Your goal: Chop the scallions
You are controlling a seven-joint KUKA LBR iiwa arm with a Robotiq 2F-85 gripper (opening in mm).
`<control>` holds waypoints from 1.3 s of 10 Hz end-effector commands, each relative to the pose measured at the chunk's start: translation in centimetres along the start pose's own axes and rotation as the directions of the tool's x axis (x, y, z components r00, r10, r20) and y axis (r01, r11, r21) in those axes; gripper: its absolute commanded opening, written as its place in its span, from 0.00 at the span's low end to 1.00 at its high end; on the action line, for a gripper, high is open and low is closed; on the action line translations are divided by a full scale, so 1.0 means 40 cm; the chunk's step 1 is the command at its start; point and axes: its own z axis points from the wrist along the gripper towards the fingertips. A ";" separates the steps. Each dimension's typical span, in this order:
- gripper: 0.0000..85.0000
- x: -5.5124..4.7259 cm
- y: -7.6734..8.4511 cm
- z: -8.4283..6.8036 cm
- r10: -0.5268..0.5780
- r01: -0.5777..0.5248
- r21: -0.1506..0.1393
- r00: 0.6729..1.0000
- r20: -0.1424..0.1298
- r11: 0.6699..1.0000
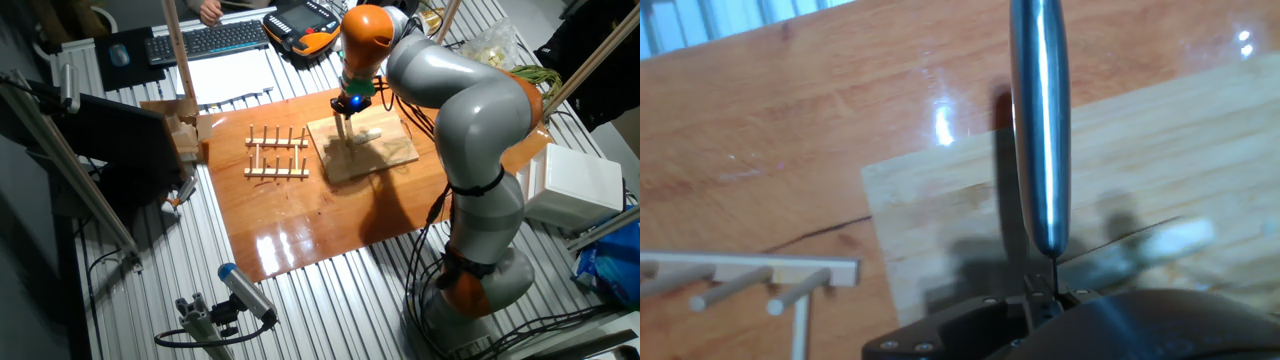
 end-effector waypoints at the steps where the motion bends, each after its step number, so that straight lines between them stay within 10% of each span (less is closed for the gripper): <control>1: 0.00 0.000 -0.009 0.003 -0.016 0.016 -0.003 1.000 0.009 1.000; 13: 0.00 0.002 -0.079 0.089 -0.148 0.150 -0.034 0.988 0.048 0.988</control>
